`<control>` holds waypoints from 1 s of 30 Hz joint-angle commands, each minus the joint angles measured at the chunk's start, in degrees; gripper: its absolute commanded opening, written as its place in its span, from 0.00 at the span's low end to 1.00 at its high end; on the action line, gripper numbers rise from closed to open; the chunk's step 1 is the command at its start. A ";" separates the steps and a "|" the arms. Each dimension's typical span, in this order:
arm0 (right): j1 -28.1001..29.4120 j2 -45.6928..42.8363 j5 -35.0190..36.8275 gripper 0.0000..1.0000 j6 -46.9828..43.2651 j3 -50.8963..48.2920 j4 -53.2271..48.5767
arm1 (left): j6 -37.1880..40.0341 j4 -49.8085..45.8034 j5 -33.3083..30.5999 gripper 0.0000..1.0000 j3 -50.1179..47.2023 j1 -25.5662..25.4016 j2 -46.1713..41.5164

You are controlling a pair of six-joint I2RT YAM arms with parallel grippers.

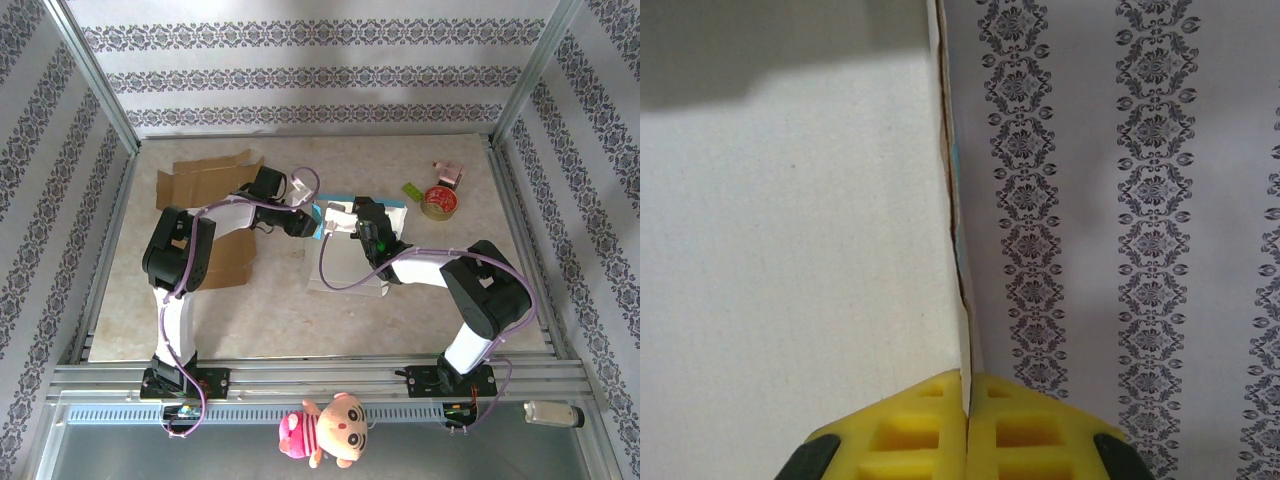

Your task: Fold the paper box

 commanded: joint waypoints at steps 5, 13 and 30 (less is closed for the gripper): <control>1.74 0.45 -0.89 0.00 0.29 -1.66 -0.08 | -1.10 11.35 -5.58 0.29 -1.62 -1.70 -4.25; 2.47 1.10 -0.37 0.00 0.71 -2.25 -0.11 | -0.57 12.99 -6.91 0.37 -2.66 -2.82 -5.35; 3.49 2.15 0.48 0.00 1.23 -1.73 0.09 | -5.60 15.15 -15.31 0.19 -2.21 -5.68 -5.83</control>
